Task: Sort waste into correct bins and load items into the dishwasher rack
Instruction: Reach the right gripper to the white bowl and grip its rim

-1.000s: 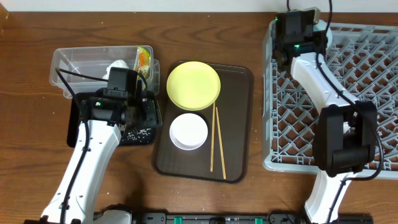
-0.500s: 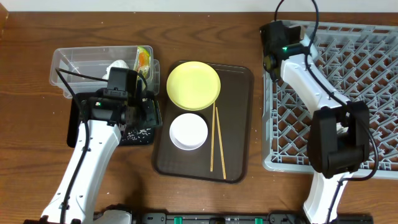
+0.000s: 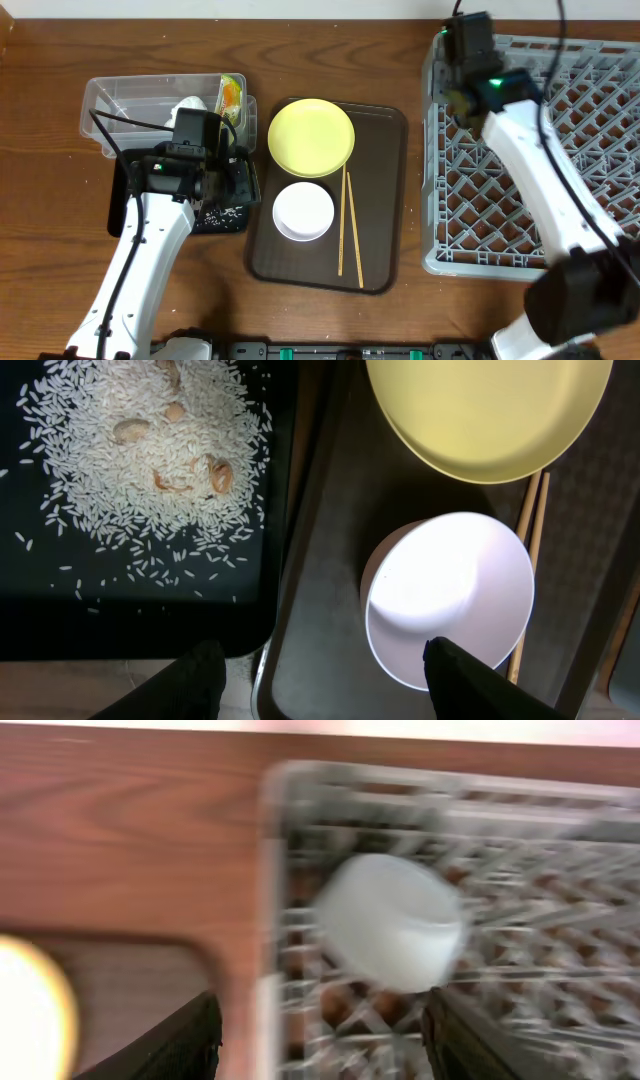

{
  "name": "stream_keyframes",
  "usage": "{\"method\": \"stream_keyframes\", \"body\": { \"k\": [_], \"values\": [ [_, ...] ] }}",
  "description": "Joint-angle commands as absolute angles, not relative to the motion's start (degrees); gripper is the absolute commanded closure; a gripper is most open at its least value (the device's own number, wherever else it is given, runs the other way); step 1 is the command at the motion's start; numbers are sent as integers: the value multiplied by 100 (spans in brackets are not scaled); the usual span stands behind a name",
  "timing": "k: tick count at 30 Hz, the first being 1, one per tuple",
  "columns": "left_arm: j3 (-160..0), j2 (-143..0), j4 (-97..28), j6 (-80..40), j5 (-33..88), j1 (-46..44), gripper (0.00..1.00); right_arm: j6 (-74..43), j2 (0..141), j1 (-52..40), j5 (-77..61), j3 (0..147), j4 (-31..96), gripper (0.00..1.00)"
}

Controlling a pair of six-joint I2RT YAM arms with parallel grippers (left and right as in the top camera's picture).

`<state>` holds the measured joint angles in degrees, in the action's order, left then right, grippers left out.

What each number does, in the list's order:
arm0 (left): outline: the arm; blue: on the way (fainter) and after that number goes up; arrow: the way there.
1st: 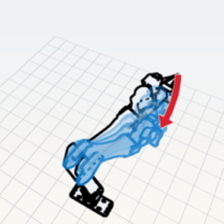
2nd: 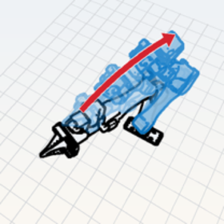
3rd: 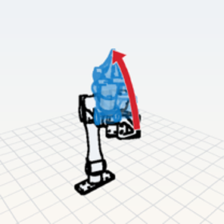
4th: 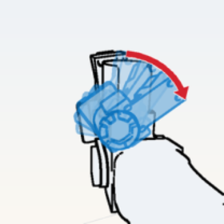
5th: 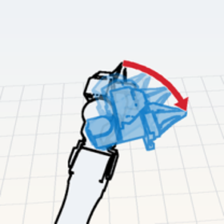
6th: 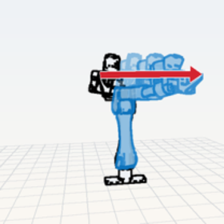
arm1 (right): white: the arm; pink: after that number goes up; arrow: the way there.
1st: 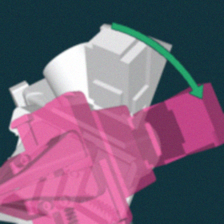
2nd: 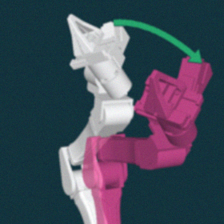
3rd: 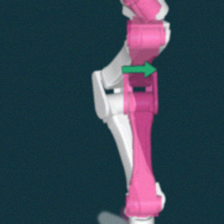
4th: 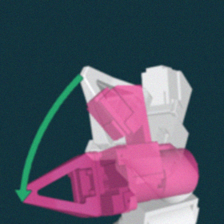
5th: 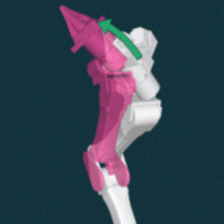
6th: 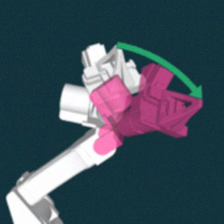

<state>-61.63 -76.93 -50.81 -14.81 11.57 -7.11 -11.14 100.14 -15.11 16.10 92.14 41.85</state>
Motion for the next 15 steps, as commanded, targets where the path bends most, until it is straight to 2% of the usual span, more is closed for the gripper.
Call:
{"method": "stream_keyframes", "body": {
  "k": [1,5,6,12,15],
  "values": [
    [-6211,-7684,-5118,-1527,904,-681,34,-1194,9992,-1557,-434,9225,4418,37],
    [-6211,-7684,-5402,-2370,-104,-668,33,-1166,10110,-1697,-1424,9201,4952,37],
    [-6211,-7684,-5478,-2558,-276,-646,27,-1100,10149,-1763,-1555,9201,5100,36],
    [-6211,-7684,-5546,-2759,-366,-526,22,-864,10562,-2368,-1702,9196,5721,36],
    [-6211,-7684,-5548,-2777,-366,-526,21,-858,10842,-2759,-1702,9194,5867,38]
  ]
}}
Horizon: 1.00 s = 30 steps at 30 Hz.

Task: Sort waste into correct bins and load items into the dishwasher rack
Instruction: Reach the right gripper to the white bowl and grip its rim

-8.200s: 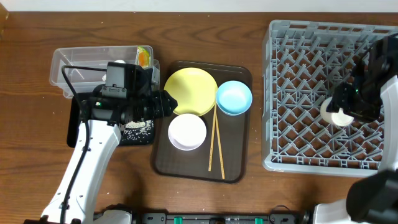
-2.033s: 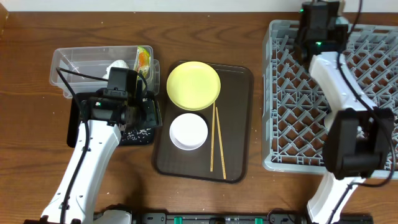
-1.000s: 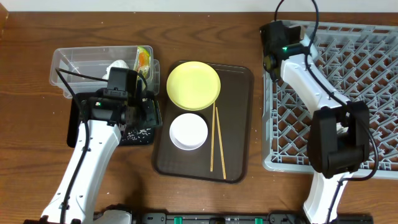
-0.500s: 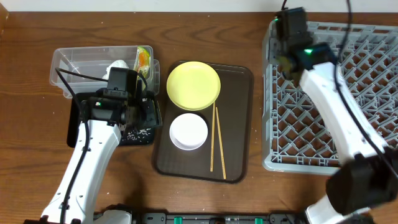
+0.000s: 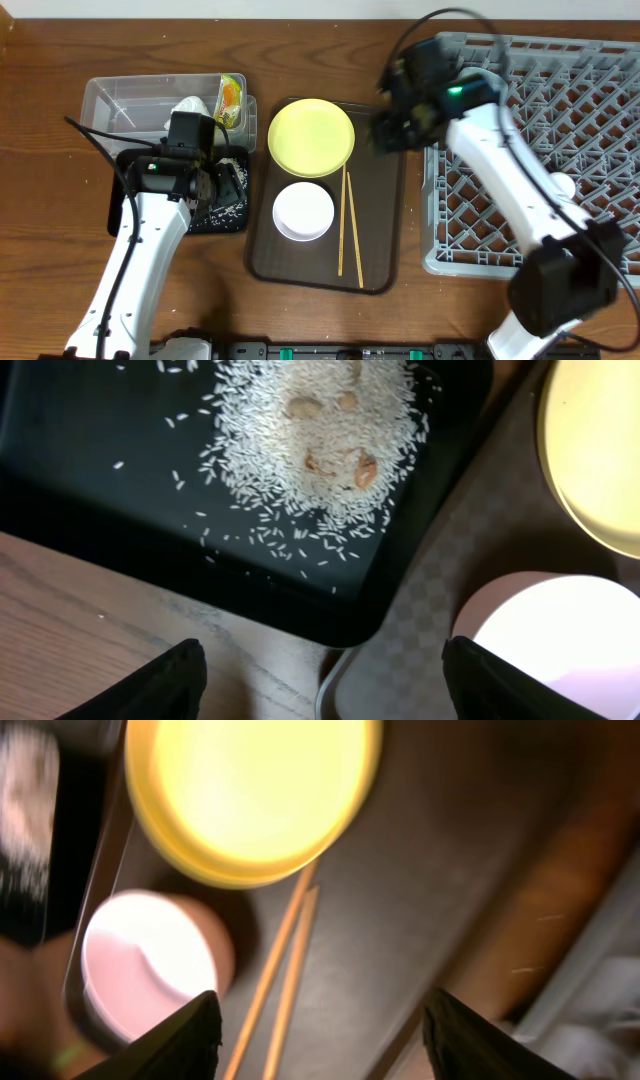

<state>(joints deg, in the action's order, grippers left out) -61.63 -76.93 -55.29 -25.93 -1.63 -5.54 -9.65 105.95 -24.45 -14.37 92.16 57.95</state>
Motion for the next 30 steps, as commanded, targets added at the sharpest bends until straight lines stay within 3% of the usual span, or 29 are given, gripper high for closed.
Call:
{"method": "stream_keyframes", "body": {
  "k": [1,8,15,18,22,30],
  "values": [
    [-6211,-7684,-5551,-2777,-368,-526,21,-897,10927,-2884,-1702,9192,5898,40],
    [-6211,-7684,-5592,-2777,-368,-526,20,-1332,11620,-3647,-1697,9192,5961,44],
    [-6211,-7684,-5590,-2777,-368,-526,20,-1656,12097,-3868,-1398,9190,5944,68],
    [-6211,-7684,-5590,-2777,-368,-526,20,-1693,12130,-3859,-1120,9190,5918,73],
    [-6211,-7684,-5590,-2777,-366,-526,20,-1695,12130,-3848,-1055,9190,5916,93],
    [-6211,-7684,-5590,-2777,-366,-526,20,-1721,12130,-3841,-1055,9192,5896,99]
  ]
}}
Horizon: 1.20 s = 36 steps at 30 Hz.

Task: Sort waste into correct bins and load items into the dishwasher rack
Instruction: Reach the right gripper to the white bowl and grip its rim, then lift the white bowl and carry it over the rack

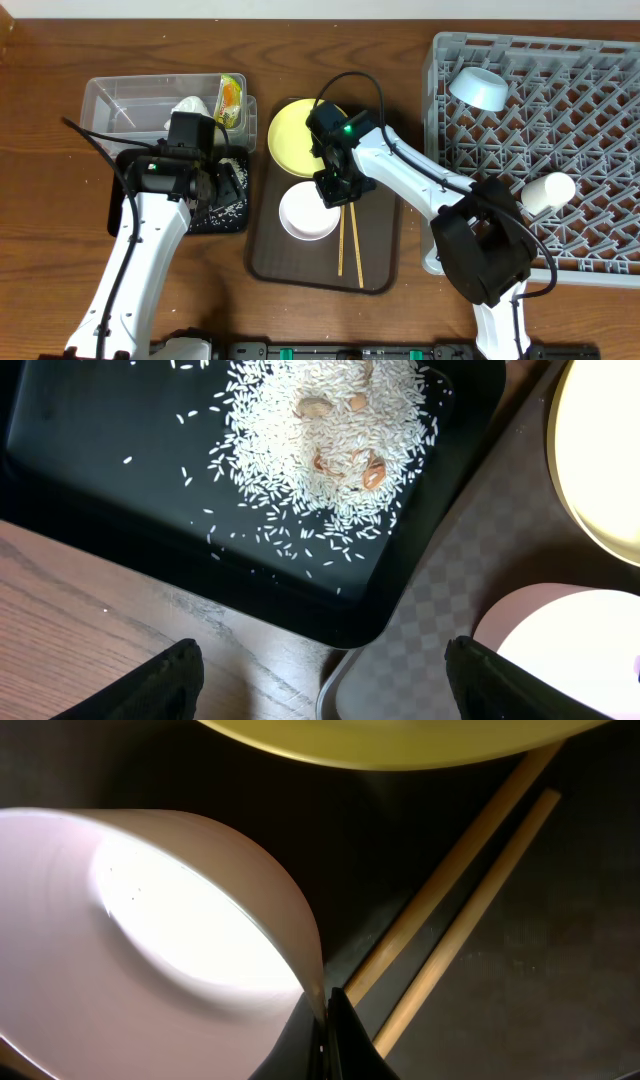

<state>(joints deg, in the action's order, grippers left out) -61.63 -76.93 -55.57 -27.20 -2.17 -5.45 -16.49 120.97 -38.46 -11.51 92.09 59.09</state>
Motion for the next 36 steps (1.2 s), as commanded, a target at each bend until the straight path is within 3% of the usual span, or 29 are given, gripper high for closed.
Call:
{"method": "stream_keyframes", "body": {
  "k": [1,14,26,36],
  "values": [
    [-6211,-7684,-5590,-2777,-366,-526,20,-1717,12130,-3833,-1052,9192,5885,99],
    [-6211,-7684,-5590,-2777,-368,-526,19,-1149,10742,-2891,-878,9205,5789,99],
    [-6211,-7684,-5586,-2777,-368,-526,19,-1146,9590,-1144,3424,9205,4987,99],
    [-6211,-7684,-5586,-2777,-368,-526,19,8,9717,-104,4464,9203,3765,99]
  ]
}}
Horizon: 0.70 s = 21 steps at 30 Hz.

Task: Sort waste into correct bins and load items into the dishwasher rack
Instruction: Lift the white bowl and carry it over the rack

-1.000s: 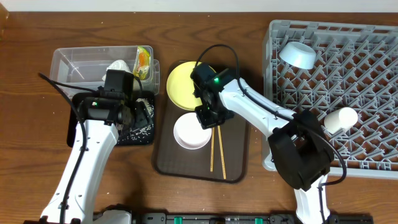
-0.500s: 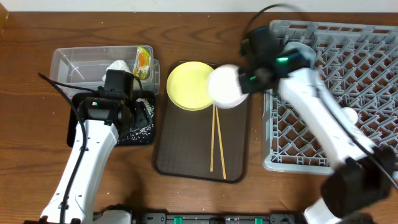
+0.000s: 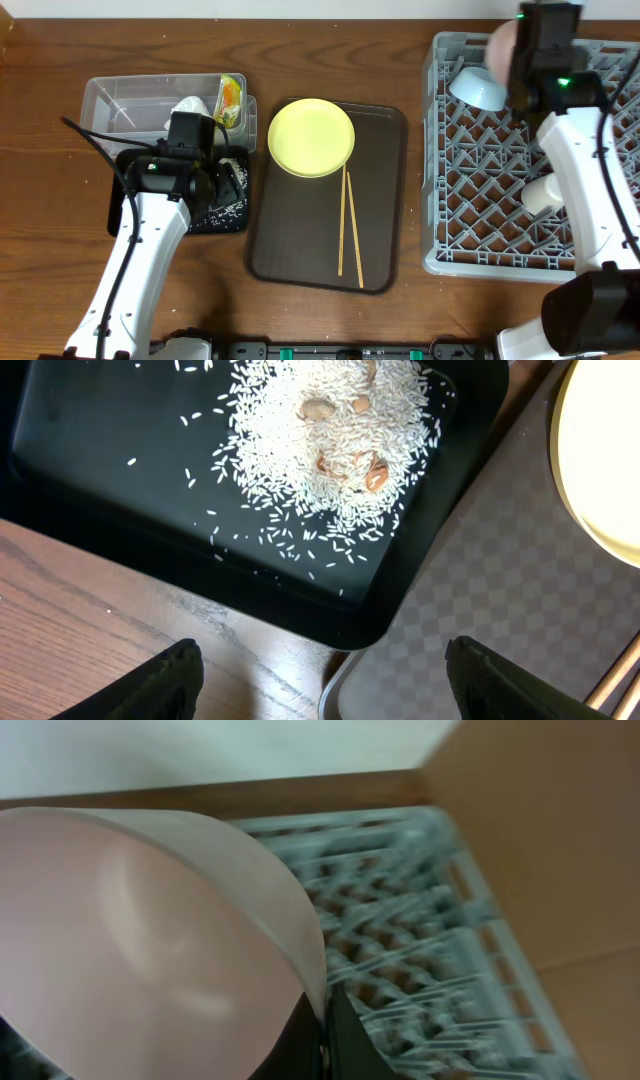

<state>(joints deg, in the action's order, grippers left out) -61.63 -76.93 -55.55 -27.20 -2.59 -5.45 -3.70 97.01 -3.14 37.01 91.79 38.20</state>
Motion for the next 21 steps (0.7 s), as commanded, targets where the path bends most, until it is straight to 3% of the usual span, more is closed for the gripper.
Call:
{"method": "stream_keyframes", "body": {
  "k": [1,21],
  "values": [
    [-6211,-7684,-5586,-2777,-368,-526,19,10,9727,-49,4532,9203,3776,99],
    [-6211,-7684,-5592,-2777,-362,-526,19,-412,10774,694,5704,9203,3706,99]
  ]
}}
